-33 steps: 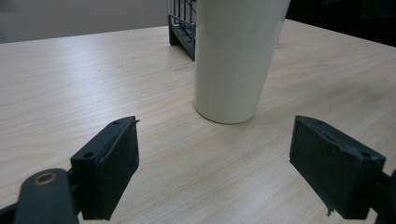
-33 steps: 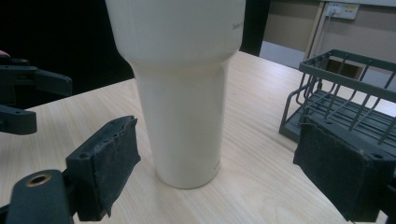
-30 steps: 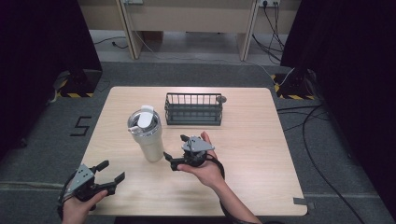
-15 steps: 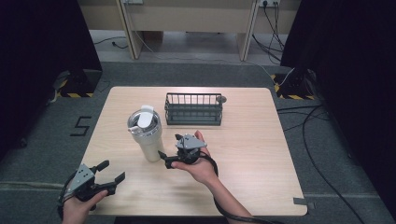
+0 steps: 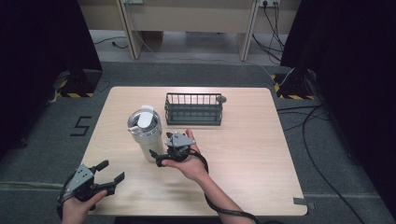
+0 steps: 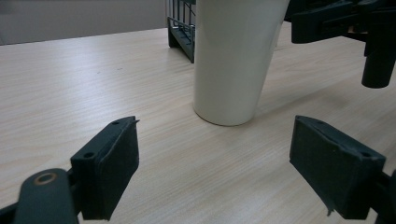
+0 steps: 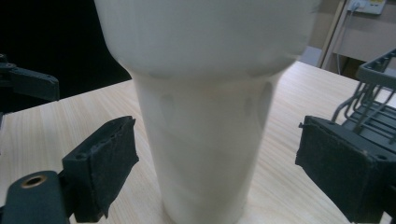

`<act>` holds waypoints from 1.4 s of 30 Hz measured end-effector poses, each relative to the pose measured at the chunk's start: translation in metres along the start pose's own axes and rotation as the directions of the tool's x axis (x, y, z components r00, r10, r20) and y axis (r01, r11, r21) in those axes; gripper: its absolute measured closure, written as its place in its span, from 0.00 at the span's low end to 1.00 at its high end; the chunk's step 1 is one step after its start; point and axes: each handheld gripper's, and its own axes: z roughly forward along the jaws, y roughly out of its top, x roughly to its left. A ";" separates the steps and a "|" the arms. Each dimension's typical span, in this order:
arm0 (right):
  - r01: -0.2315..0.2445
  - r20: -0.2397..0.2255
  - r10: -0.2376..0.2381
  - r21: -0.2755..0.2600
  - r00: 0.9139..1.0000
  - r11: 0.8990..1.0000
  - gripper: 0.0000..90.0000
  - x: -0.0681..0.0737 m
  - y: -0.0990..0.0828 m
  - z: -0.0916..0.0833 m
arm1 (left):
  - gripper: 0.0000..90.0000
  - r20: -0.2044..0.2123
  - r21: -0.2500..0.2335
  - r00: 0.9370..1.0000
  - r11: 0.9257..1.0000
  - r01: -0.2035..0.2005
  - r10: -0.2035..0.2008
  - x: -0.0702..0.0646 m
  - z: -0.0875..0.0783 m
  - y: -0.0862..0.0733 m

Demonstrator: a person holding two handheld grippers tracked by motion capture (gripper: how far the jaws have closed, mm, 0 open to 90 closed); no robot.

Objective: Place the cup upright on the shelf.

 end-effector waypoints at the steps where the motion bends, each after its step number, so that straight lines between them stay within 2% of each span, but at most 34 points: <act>1: 0.002 -0.002 -0.002 0.000 1.000 1.000 0.13 0.000 0.000 0.001 | 0.17 0.000 0.000 1.000 1.000 0.000 0.000 0.000 0.000 0.000; 18: -0.001 -0.013 0.001 -0.011 1.000 1.000 0.11 0.004 0.001 0.028 | 0.17 0.003 0.002 1.000 1.000 0.000 0.000 0.000 0.000 0.000; 24: 0.035 -0.014 -0.035 -0.026 0.999 0.999 0.06 0.004 0.000 0.035 | 0.17 0.006 0.003 1.000 1.000 -0.003 0.003 0.000 0.000 0.000; 32: 0.021 -0.016 -0.021 -0.051 1.000 0.998 0.10 0.002 -0.001 0.042 | 0.17 0.007 0.005 1.000 1.000 -0.001 0.001 0.000 0.001 0.000; 41: 0.034 -0.025 -0.037 -0.084 0.999 0.996 0.12 0.000 -0.004 0.046 | 0.17 0.014 0.005 1.000 1.000 -0.003 0.003 0.000 0.001 0.000; 42: 0.023 -0.024 -0.025 -0.080 0.999 0.997 0.12 0.001 -0.004 0.046 | 0.17 0.015 0.005 1.000 1.000 -0.004 0.004 0.000 0.001 0.000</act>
